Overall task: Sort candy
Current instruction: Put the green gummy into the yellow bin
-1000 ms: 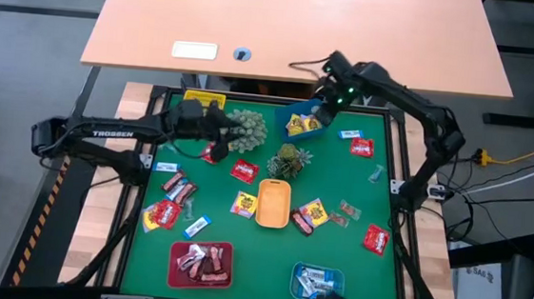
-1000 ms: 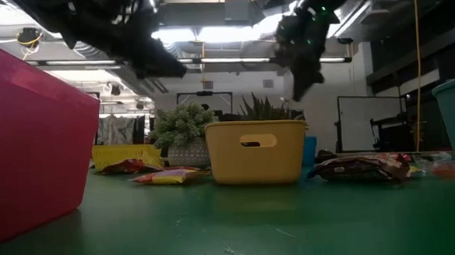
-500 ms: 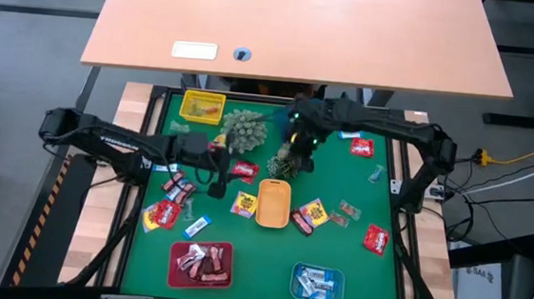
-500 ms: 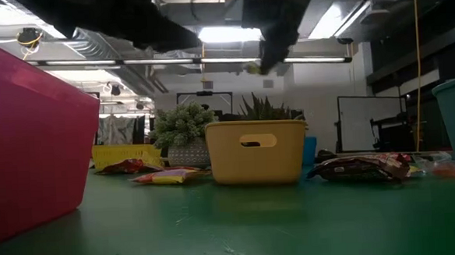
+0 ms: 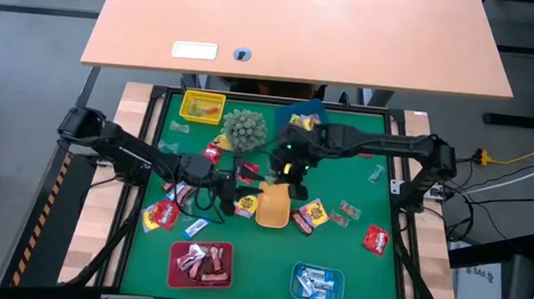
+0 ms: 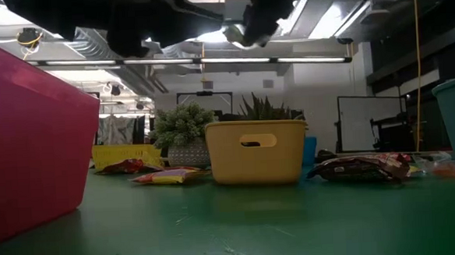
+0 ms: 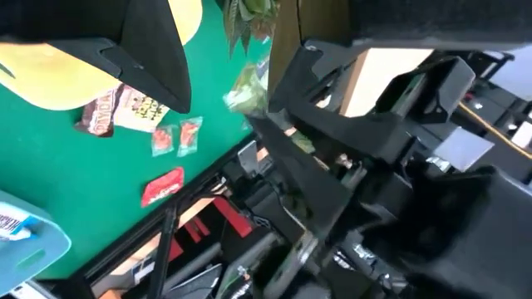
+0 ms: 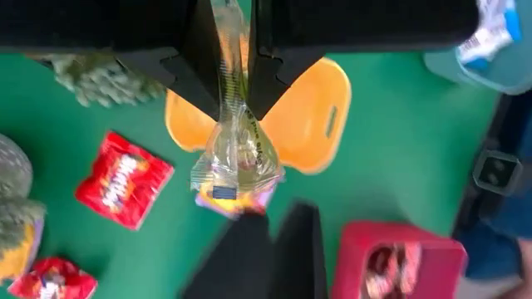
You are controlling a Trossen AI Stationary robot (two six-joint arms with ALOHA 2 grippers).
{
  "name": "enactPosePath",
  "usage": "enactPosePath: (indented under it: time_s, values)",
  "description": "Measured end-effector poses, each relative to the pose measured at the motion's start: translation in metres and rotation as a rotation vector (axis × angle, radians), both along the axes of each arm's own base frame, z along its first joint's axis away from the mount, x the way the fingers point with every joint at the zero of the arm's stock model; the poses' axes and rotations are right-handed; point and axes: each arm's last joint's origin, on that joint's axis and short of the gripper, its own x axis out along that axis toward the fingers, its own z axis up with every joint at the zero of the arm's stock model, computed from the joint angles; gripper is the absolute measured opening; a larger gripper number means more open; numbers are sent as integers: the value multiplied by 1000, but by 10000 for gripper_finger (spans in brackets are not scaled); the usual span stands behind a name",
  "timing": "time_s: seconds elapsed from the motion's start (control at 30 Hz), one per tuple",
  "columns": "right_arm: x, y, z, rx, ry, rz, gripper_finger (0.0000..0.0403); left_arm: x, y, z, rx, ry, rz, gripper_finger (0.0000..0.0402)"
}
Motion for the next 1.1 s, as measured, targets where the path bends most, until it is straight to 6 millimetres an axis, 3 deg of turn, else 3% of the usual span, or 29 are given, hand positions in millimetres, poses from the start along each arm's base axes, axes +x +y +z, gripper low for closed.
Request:
enactPosePath:
  time_s: [0.17,0.57,1.1]
  values:
    - [6,9,4,61,-43,-64,42,4,-1,-3,-4,-25,0,148]
    - [8,9,5,113,-37,-137,42,5,0,-3,-4,-45,46,143]
    - [8,8,5,106,-36,-142,42,6,7,-3,-11,-43,68,58]
